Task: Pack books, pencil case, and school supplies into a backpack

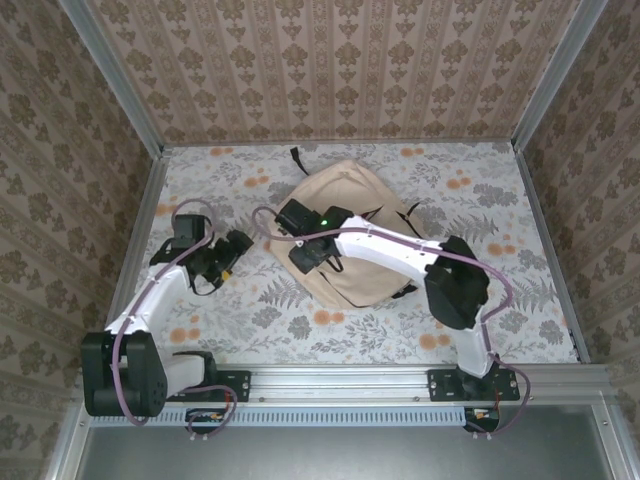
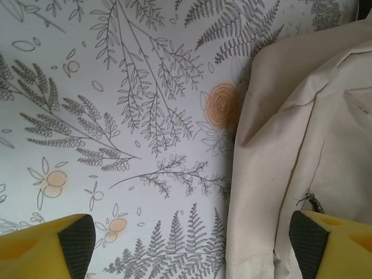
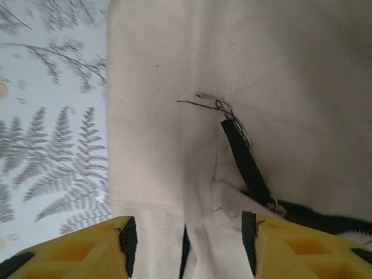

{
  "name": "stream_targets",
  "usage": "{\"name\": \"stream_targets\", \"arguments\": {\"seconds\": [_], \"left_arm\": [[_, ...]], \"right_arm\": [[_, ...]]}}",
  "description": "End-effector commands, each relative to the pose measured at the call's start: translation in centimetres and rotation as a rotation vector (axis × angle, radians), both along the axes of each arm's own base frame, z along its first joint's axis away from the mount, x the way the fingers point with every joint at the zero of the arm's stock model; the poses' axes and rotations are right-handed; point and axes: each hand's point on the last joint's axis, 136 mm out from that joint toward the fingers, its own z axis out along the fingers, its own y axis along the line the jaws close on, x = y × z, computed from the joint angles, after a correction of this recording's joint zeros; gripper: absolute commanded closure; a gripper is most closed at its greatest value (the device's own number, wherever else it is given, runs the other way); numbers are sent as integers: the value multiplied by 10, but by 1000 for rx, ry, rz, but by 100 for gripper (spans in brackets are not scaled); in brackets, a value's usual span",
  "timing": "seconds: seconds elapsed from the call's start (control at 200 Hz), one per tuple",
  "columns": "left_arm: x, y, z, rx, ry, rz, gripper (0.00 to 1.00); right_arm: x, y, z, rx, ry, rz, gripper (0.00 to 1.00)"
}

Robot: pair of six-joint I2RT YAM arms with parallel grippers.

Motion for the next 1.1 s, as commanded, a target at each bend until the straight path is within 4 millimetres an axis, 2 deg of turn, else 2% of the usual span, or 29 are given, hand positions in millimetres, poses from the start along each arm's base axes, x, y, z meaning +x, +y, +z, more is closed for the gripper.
{"name": "stream_targets", "arguments": {"seconds": [0.0, 0.315, 0.495, 0.72, 0.945, 1.09], "left_arm": [[-8, 2, -2, 3, 8, -22, 10], [-6, 2, -5, -12, 17, -17, 9], [-6, 0, -6, -24, 20, -19, 9], [-6, -1, -4, -31, 13, -18, 9], [-6, -2, -4, -39, 13, -17, 9], [-6, -3, -3, -44, 9, -20, 9]], "right_arm": [[19, -17, -3, -175, -60, 42, 46], [34, -17, -26, -280, -71, 70, 53], [43, -22, -26, -315, -115, 47, 60], [53, -26, -22, -335, -172, -2, 72], [51, -24, -34, -334, -146, 2, 68], [50, -25, -35, -343, -144, 6, 74]]}}
